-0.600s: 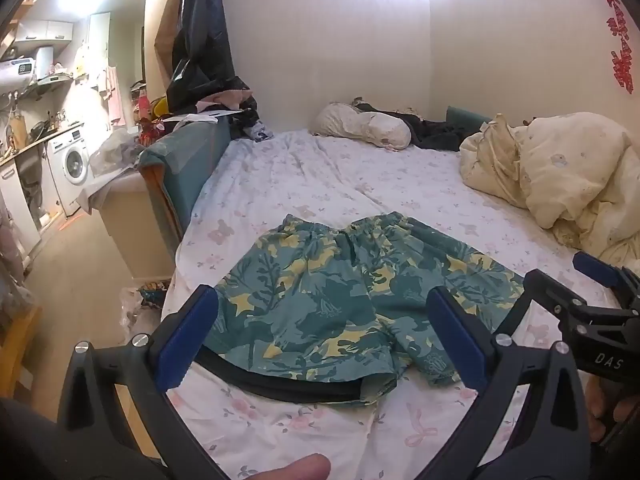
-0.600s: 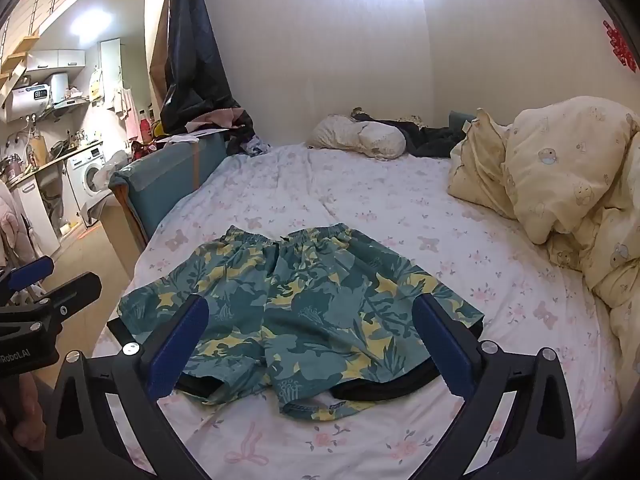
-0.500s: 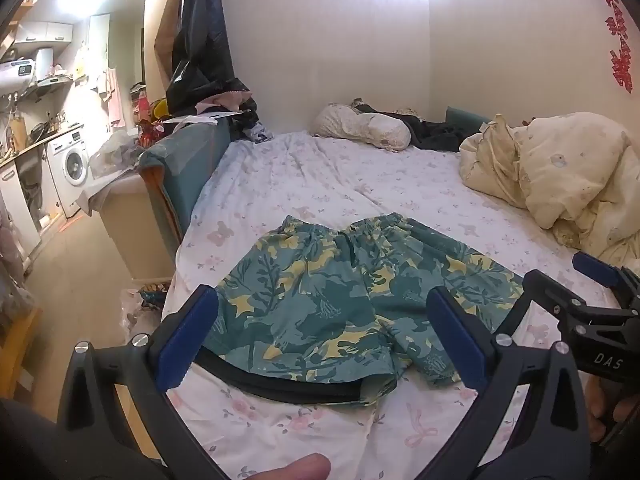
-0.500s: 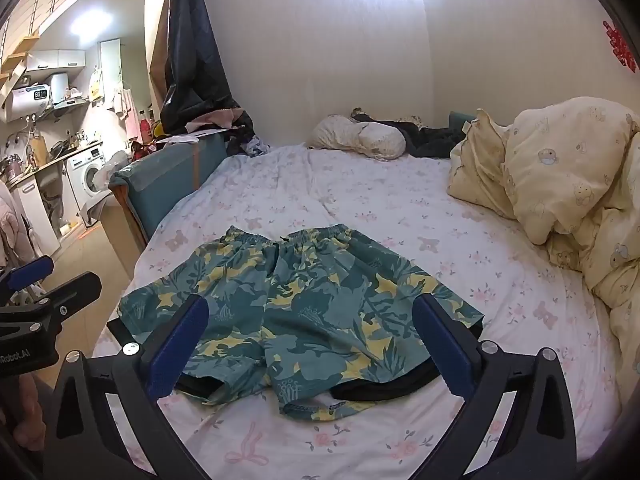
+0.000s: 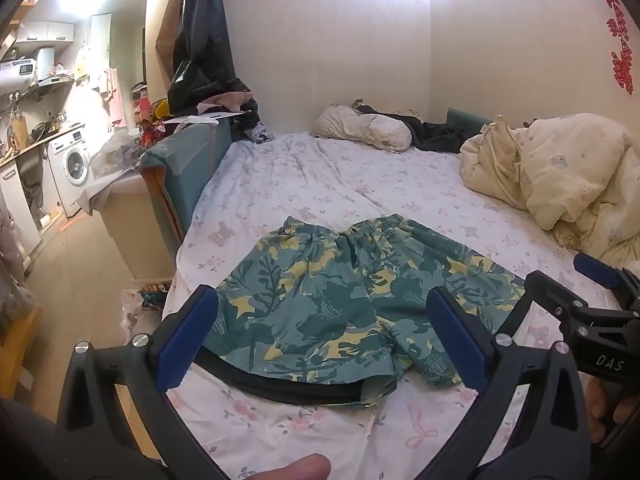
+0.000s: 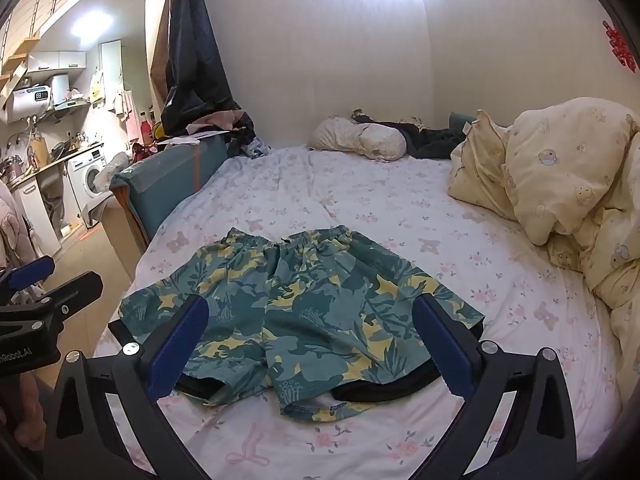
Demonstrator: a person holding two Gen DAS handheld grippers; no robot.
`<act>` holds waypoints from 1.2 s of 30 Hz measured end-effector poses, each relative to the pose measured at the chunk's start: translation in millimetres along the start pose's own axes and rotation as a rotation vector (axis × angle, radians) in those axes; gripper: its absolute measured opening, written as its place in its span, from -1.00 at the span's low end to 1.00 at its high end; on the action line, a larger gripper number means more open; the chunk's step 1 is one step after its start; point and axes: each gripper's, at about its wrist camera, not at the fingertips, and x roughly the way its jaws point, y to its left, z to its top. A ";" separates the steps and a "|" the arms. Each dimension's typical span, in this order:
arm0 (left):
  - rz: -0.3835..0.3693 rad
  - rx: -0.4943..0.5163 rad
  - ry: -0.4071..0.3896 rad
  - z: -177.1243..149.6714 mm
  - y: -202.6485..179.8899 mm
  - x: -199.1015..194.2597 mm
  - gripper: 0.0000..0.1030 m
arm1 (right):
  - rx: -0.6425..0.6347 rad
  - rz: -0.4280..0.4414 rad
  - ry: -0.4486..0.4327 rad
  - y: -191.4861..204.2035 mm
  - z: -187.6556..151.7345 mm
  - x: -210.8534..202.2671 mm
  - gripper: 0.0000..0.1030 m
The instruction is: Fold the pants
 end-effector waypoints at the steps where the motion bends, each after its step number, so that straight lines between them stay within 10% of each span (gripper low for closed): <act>1: 0.000 0.001 0.001 0.3 0.0 0.0 0.99 | -0.001 0.000 0.001 0.0 -0.6 0.1 1.00; 36: 0.009 0.008 -0.022 1.5 4.2 -7.2 0.99 | 0.012 -0.005 -0.003 -0.8 -2.1 0.3 1.00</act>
